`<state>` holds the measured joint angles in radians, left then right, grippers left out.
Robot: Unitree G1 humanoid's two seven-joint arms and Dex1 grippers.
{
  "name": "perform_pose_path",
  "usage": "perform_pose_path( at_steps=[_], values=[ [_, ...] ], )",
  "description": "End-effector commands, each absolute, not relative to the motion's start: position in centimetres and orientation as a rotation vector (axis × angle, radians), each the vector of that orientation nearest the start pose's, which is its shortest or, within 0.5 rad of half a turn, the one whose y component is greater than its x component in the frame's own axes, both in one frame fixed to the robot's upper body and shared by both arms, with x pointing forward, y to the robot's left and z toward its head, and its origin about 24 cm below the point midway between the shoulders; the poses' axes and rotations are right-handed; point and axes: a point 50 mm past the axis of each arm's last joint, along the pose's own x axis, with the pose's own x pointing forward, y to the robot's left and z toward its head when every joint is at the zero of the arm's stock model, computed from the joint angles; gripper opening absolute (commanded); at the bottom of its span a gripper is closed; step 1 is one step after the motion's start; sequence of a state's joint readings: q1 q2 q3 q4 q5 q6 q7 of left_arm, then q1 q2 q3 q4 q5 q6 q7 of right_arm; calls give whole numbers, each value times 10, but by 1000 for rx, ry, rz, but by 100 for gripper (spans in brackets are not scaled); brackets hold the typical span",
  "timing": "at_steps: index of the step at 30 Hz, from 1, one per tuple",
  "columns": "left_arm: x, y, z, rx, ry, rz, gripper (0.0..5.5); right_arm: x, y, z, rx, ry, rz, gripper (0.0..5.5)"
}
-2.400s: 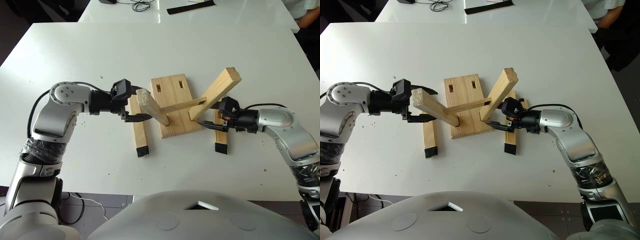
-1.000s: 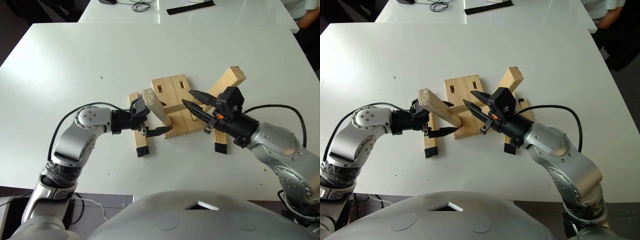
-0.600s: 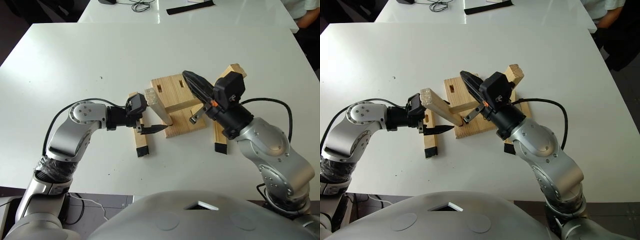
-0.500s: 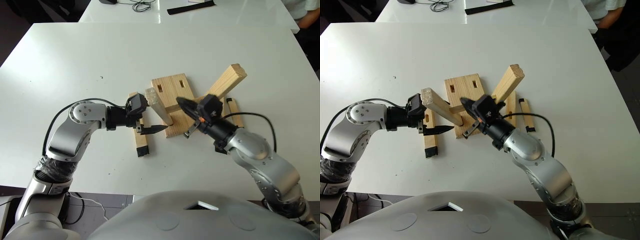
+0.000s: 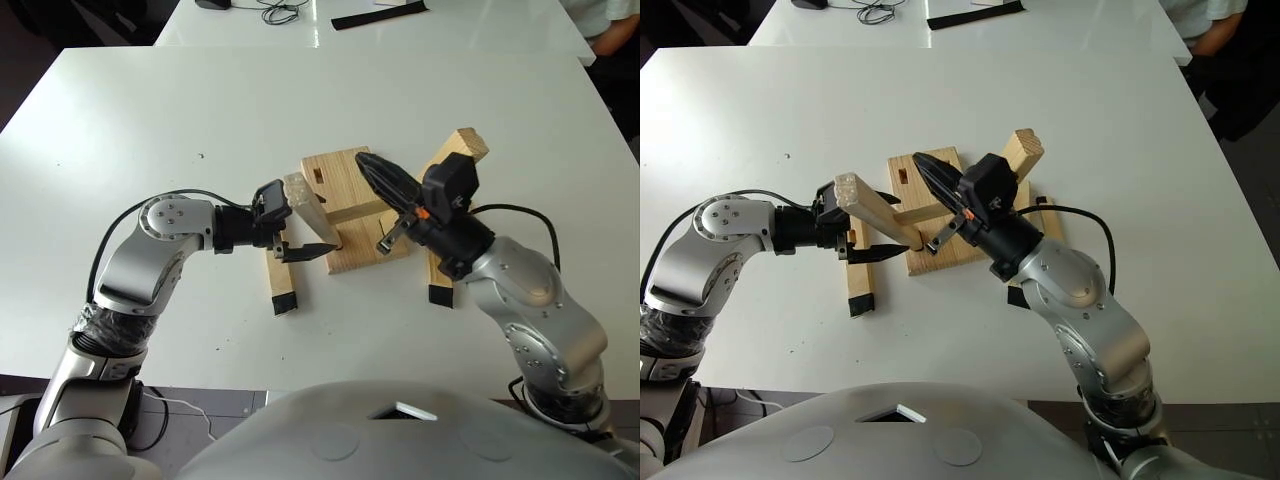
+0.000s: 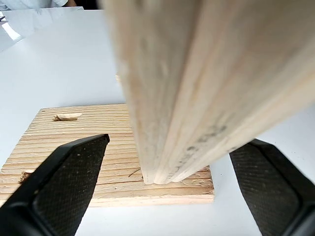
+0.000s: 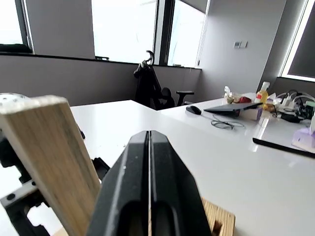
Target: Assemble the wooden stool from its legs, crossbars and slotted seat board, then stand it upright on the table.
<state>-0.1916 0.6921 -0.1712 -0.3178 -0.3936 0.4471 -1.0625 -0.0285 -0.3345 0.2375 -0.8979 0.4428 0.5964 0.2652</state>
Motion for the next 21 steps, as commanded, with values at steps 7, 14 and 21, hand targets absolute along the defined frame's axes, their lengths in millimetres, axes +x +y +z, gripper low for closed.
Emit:
perform_pose_path(
  at_steps=[7,14,21],
  values=[
    [237,162,122,302,233,-1273,434,149,-186,143,-46,253,975,3],
    [234,172,120,323,253,-1255,434,206,-265,134,-251,221,406,77],
    [240,164,126,299,224,-1283,434,230,-234,152,-274,21,324,186]
  ],
)
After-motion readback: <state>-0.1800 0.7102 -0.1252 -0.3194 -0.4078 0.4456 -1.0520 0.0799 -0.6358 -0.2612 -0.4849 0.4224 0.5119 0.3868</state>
